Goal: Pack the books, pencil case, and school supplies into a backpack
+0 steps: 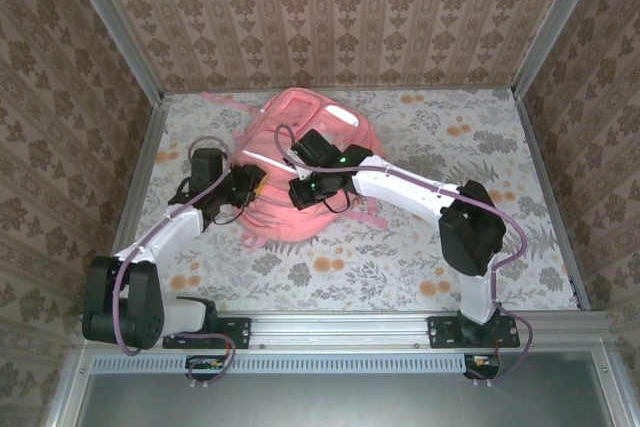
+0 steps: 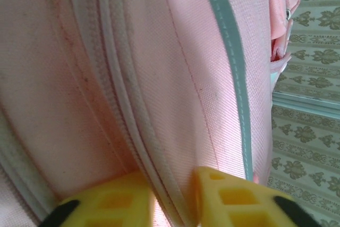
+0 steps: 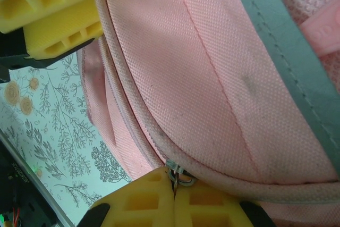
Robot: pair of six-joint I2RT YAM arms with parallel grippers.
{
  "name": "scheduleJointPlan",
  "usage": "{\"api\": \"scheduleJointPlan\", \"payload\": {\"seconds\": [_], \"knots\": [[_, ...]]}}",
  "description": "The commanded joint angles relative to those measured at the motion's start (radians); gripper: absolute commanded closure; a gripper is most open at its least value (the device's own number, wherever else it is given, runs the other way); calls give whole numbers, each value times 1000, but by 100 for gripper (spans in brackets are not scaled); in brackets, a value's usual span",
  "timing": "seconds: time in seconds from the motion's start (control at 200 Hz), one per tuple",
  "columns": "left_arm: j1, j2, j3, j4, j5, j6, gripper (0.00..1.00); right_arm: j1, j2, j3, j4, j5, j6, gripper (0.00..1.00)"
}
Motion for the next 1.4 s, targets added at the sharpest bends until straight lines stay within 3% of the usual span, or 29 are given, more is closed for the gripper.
{"api": "scheduleJointPlan", "payload": {"seconds": [0.0, 0.13, 0.32, 0.63, 0.745, 0.77, 0.8, 0.85, 0.955, 1.085, 1.23, 1.395], "knots": [[-13, 12, 33, 29, -11, 30, 88, 5, -42, -10, -17, 34, -2, 100], [-14, 15, 46, -39, -36, 98, 100, -4, -86, -61, -61, 152, -52, 100], [-3, 20, 21, -50, -38, 117, 100, -95, -128, -128, -88, 255, -83, 100], [-11, 59, 55, -77, 41, 223, 100, -161, -21, 41, -180, 354, 22, 100], [-10, 66, 89, -105, 82, 263, 100, -177, -43, 30, -189, 354, 38, 100], [-10, 63, 100, -125, 81, 273, 92, -183, -56, 20, -187, 348, 38, 100], [-9, 57, 113, -151, 72, 284, 75, -190, -73, 5, -183, 337, 36, 97], [-7, 40, 132, -190, 45, 306, 53, -205, -108, -25, -176, 313, 31, 87], [15, -5, 174, -275, -28, 358, 29, -234, -205, -88, -159, 248, -4, 59], [76, -52, 233, -367, -141, 458, 13, -242, -326, -126, -165, 390, -36, 30], [141, -98, 260, -409, -366, 596, 0, -274, -450, -216, -84, 667, -82, 1], [199, -177, 165, -319, -673, 689, 0, -363, -601, -386, 88, 894, -116, 0]]}}
